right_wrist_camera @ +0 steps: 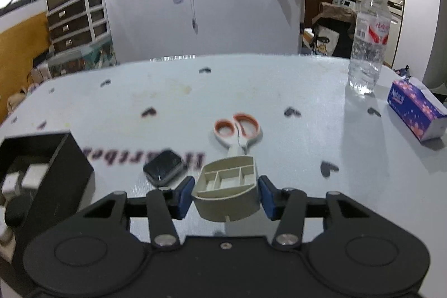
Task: Organize rigid objects
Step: 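Move the right tool to the beige compartment holder and grasp its end, then carry the beige compartment holder into the box and release it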
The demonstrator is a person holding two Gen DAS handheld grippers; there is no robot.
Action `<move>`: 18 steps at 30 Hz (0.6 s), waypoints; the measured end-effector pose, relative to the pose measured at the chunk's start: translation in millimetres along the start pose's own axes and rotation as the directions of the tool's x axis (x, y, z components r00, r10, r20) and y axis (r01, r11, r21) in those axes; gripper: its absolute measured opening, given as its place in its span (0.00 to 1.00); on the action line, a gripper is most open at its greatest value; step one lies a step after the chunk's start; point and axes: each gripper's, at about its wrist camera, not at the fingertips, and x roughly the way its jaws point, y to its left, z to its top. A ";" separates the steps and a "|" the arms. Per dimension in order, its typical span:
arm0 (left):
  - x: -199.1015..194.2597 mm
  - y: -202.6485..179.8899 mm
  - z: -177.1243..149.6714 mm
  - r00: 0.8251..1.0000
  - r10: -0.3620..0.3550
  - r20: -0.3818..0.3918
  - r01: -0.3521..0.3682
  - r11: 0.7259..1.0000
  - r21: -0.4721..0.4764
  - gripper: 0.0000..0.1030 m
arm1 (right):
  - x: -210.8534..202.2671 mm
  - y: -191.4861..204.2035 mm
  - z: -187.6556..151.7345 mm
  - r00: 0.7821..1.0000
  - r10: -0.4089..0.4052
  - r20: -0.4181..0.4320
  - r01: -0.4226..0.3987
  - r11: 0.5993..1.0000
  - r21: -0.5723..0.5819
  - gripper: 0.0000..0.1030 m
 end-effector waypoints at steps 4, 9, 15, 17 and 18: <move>0.6 1.3 -0.1 1.000 -0.006 0.000 0.006 1.000 -0.002 0.11 | -1.7 0.1 -13.9 0.999 -0.024 -0.047 0.022 0.999 -0.033 0.49; 1.9 1.2 -0.2 1.000 -0.005 0.000 0.005 1.000 -0.001 0.11 | 7.1 -0.6 -22.9 0.995 -0.052 -0.091 0.049 0.998 -0.042 0.49; 2.8 1.6 -0.6 1.000 -0.008 0.000 0.008 1.000 -0.004 0.11 | 24.2 3.0 -14.2 0.993 -0.070 -0.093 0.068 0.998 -0.017 0.46; 2.7 1.8 -0.6 1.000 -0.008 0.000 0.008 1.000 -0.004 0.11 | 28.3 3.8 -12.3 0.993 -0.081 -0.089 0.080 0.997 -0.015 0.46; 3.0 1.7 -0.5 1.000 -0.008 0.000 0.008 1.000 -0.004 0.11 | 28.3 4.5 -11.6 0.993 -0.078 -0.088 0.077 0.997 -0.012 0.46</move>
